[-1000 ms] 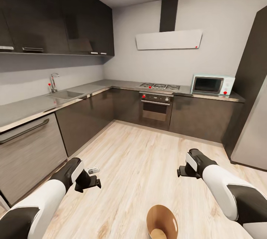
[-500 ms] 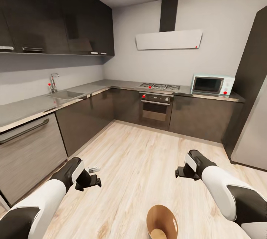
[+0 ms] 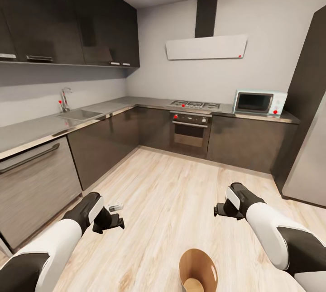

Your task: Put the three can of soda from the living room inside the tash can in the kitchen.

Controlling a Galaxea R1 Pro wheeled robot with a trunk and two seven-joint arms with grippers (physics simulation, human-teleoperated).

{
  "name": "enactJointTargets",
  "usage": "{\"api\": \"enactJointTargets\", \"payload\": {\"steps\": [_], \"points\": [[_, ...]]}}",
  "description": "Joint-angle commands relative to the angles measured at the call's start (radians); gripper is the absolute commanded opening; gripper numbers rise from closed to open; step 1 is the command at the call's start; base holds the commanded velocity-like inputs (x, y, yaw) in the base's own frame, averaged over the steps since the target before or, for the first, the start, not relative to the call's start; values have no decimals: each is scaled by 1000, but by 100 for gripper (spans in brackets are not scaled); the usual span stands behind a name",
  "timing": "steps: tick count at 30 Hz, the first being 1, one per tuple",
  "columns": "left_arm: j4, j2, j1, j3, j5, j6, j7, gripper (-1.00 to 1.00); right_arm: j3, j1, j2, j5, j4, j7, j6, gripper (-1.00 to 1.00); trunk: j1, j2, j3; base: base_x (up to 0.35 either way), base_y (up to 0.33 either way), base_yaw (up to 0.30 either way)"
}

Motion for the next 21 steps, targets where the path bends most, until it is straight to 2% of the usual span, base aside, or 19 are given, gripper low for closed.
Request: {"api": "enactJointTargets", "payload": {"steps": [1, 21], "points": [[-1, 0, 0, 0, 0, 0, 0, 100, 0, 0, 0, 0, 0, 0, 0, 100, 4, -7, -3, 0, 0, 0], [1, -1, 0, 1, 4, 0, -5, 100, 1, 2, -7, -1, 2, 5, 1, 100, 81, -147, -64, 0, 0, 0]]}}
